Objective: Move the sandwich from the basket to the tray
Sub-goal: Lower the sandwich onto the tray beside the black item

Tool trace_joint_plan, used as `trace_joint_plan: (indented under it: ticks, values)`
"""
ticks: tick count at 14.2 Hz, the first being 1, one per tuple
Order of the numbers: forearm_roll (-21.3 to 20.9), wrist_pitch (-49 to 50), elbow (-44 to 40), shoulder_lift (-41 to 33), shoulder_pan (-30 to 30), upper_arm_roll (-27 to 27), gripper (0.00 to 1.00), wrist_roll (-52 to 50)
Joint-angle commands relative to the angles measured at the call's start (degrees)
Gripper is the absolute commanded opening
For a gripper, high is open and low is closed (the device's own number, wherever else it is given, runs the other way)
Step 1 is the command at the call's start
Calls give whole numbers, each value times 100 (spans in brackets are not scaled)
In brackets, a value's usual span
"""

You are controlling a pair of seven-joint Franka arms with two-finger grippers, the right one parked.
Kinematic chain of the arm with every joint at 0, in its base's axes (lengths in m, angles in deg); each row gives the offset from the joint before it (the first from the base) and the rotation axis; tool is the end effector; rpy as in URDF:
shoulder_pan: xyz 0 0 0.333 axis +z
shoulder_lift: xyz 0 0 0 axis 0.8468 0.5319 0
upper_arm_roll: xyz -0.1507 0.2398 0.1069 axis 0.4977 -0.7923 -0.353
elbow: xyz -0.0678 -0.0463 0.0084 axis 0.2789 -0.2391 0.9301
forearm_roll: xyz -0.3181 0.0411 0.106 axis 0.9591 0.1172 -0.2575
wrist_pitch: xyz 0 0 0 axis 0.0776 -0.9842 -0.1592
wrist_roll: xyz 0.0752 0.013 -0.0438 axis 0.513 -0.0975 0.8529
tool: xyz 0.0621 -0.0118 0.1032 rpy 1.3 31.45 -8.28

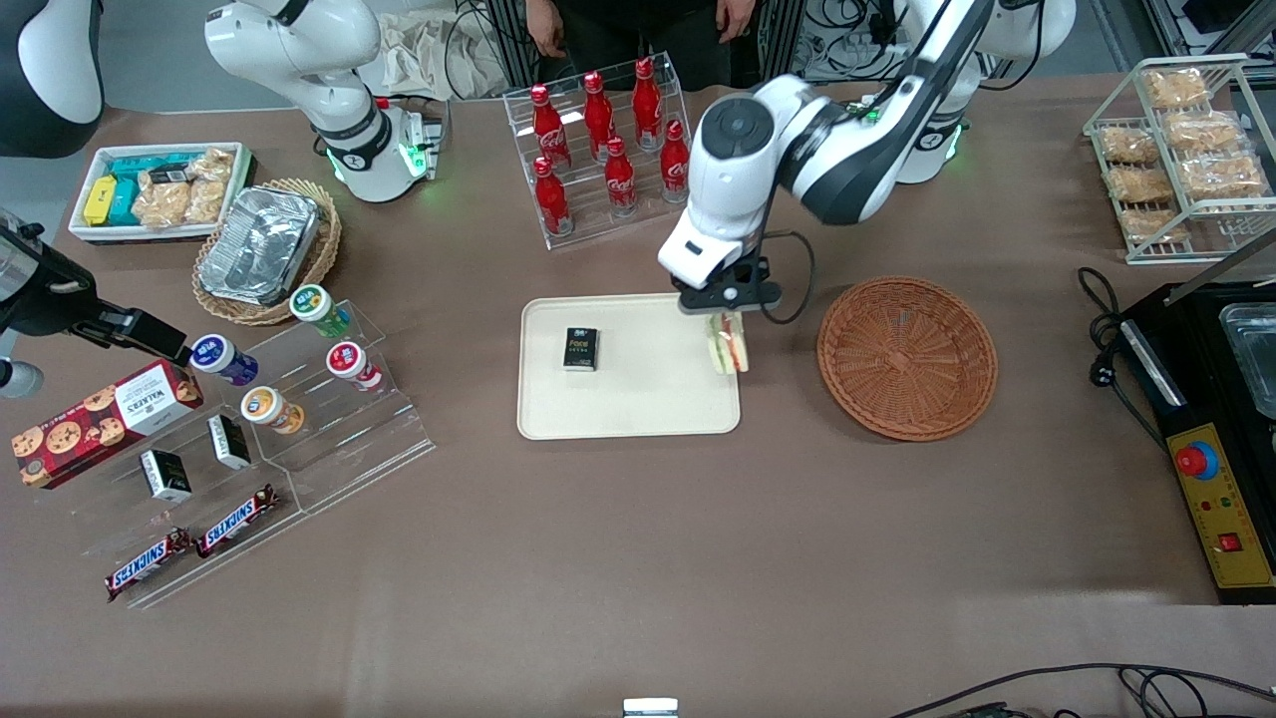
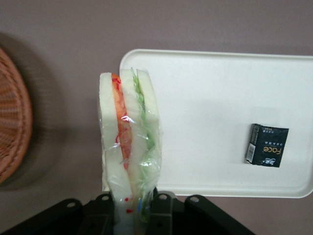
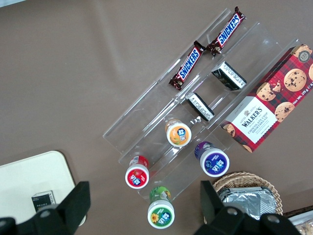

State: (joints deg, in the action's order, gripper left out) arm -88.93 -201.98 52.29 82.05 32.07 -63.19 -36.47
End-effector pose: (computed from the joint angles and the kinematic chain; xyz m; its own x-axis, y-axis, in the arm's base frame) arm 0.3863 -0.3888 0.3679 0.9984 0.0558 0.0118 0.0556 -0.9982 0.0214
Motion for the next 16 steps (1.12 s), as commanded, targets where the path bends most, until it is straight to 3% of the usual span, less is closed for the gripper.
trace_joint_plan:
  ticks: [1,3,15,16]
  values:
    - [-88,-1179,709,134,-75,-61,0,68]
    - [-149,-1667,870,397,-75,-61,0,68]
    - [-466,-2222,879,1040,-110,-105,0,68]
    - [-475,-2222,879,1057,-101,-113,45,77]
